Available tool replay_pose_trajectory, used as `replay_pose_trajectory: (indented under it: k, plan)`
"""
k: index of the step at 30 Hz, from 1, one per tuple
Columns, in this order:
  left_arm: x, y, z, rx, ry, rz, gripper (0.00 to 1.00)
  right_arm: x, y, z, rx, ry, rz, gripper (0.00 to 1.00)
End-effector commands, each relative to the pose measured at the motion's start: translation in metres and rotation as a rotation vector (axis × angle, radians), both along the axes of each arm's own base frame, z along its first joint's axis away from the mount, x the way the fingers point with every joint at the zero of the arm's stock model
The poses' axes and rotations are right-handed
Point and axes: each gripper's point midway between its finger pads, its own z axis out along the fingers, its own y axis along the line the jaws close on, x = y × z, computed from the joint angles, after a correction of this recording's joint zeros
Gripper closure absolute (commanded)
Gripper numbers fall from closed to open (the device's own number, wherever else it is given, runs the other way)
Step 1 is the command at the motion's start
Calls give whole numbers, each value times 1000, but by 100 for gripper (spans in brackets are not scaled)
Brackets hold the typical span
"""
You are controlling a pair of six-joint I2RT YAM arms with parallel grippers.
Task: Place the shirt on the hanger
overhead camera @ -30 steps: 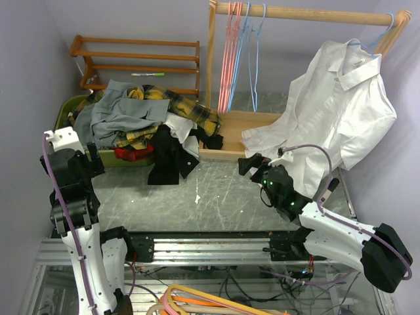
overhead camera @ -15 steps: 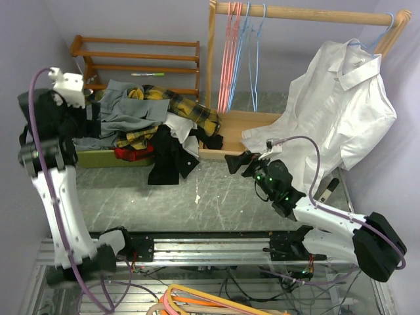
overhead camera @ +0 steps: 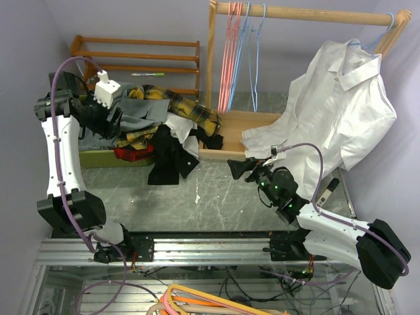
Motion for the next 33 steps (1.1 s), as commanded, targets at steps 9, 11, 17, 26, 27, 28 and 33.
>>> replay_pose_trajectory:
  k: [9,11,17,26,27,28,33]
  plan:
    - [31,-13,-28,246,-119,54,38,4,8,9,0,-16,22,0]
    - [35,-16,-14,246,-175,84,64,3,8,11,0,-22,25,0]
    - [28,-36,83,131,-404,123,93,-7,16,13,-2,-29,98,0]
    - [-24,-76,240,-132,-668,67,93,-55,60,57,37,-110,461,0]
    - [-32,-75,266,-160,-725,91,93,-69,65,78,58,-172,529,0]
    - [-38,-72,290,-179,-787,123,93,-79,67,97,67,-227,567,0]
    - [-52,8,400,-174,-1189,600,88,-86,57,153,-9,-370,529,0]
